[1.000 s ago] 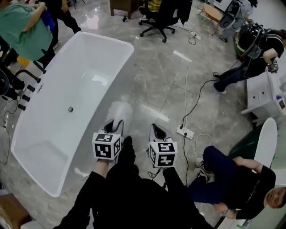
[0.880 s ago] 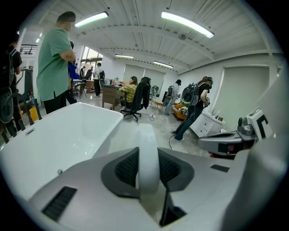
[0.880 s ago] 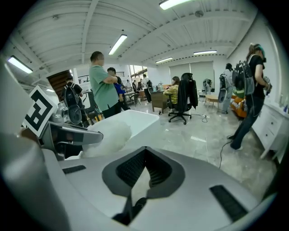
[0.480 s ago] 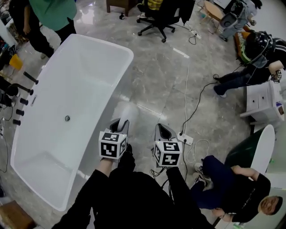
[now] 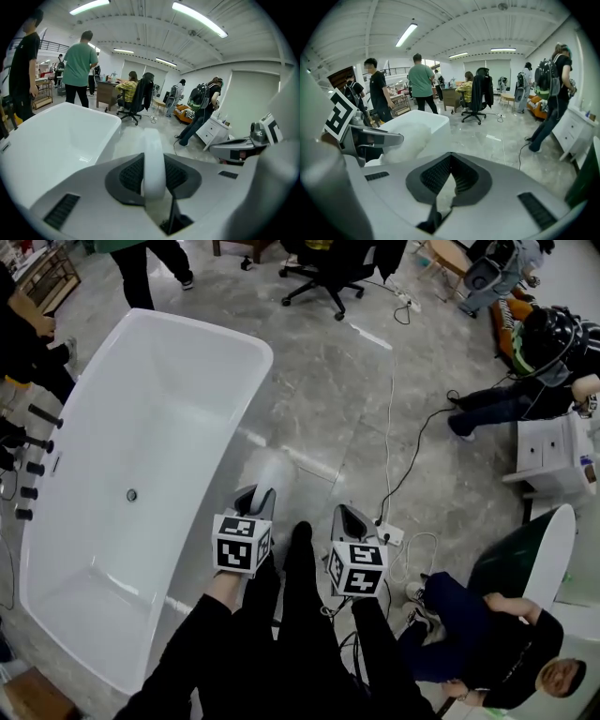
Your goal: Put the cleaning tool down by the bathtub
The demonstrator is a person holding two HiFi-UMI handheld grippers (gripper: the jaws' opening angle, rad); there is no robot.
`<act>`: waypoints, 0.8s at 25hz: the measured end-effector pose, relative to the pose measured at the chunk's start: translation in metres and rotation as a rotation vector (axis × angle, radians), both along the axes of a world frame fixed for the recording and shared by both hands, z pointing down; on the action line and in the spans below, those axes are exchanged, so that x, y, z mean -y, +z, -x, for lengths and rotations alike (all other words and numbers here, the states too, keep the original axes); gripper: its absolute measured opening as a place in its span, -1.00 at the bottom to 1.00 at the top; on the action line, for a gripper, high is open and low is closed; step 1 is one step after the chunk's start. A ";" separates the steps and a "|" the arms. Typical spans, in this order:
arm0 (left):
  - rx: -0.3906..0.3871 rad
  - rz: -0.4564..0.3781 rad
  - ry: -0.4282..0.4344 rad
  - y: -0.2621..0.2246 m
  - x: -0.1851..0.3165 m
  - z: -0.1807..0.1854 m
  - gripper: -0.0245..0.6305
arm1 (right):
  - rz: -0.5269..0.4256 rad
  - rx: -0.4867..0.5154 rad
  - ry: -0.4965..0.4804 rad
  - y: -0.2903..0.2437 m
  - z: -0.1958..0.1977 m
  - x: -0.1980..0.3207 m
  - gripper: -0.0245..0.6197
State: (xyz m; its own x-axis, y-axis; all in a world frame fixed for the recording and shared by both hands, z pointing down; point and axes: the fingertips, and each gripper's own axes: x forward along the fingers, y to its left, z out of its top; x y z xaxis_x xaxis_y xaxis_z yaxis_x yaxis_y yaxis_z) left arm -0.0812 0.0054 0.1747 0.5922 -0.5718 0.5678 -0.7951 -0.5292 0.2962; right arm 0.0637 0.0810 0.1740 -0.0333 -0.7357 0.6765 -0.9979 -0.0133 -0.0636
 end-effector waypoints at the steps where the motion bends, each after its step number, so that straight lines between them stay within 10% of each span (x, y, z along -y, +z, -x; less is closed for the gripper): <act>1: 0.000 0.005 -0.005 0.005 0.005 -0.003 -0.63 | 0.008 -0.003 -0.004 0.005 -0.002 0.004 -0.92; 20: 0.025 0.037 -0.025 0.138 0.142 -0.071 -0.63 | 0.082 0.020 -0.078 0.142 -0.049 0.141 -0.93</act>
State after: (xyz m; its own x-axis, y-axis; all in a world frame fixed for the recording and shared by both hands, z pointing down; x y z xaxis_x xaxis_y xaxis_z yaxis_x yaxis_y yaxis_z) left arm -0.0103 -0.1362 0.3124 0.5630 -0.5647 0.6035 -0.8156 -0.4977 0.2952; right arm 0.1131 -0.0601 0.3165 -0.1026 -0.6726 0.7328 -0.9946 0.0582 -0.0858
